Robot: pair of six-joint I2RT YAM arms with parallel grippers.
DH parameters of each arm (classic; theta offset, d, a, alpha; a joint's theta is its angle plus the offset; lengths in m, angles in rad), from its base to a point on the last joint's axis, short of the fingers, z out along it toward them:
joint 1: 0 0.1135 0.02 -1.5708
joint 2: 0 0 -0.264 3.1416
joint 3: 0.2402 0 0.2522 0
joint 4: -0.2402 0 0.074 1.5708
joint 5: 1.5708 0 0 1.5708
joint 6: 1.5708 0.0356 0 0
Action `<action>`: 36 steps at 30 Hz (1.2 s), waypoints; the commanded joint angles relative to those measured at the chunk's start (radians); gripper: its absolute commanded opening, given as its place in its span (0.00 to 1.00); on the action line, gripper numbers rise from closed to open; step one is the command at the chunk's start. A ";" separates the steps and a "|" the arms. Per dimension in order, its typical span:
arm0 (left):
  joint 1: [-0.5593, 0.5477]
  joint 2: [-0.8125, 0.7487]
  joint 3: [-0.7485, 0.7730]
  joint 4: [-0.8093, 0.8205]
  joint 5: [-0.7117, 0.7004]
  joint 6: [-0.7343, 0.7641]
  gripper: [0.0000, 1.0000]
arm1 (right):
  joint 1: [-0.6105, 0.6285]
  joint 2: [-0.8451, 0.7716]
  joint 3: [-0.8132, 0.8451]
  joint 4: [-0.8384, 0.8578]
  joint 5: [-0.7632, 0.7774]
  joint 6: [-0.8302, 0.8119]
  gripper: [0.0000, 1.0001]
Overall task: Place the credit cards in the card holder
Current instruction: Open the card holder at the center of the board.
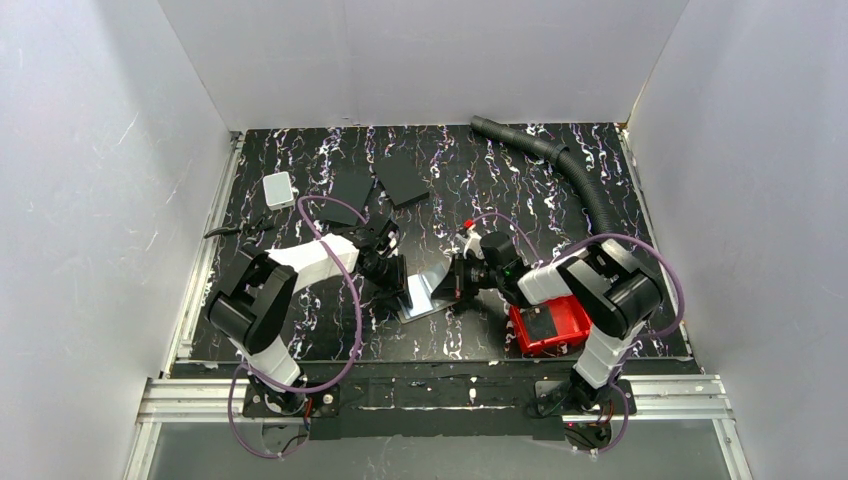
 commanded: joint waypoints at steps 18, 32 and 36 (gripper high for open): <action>-0.008 0.079 -0.117 -0.029 -0.245 0.041 0.34 | -0.019 0.101 0.131 0.117 -0.199 0.142 0.08; -0.008 -0.142 -0.067 -0.086 -0.140 0.064 0.43 | -0.035 0.230 0.046 0.165 -0.125 0.115 0.07; -0.008 -0.295 -0.024 -0.117 -0.074 0.052 0.52 | -0.035 0.235 0.058 0.152 -0.118 0.112 0.07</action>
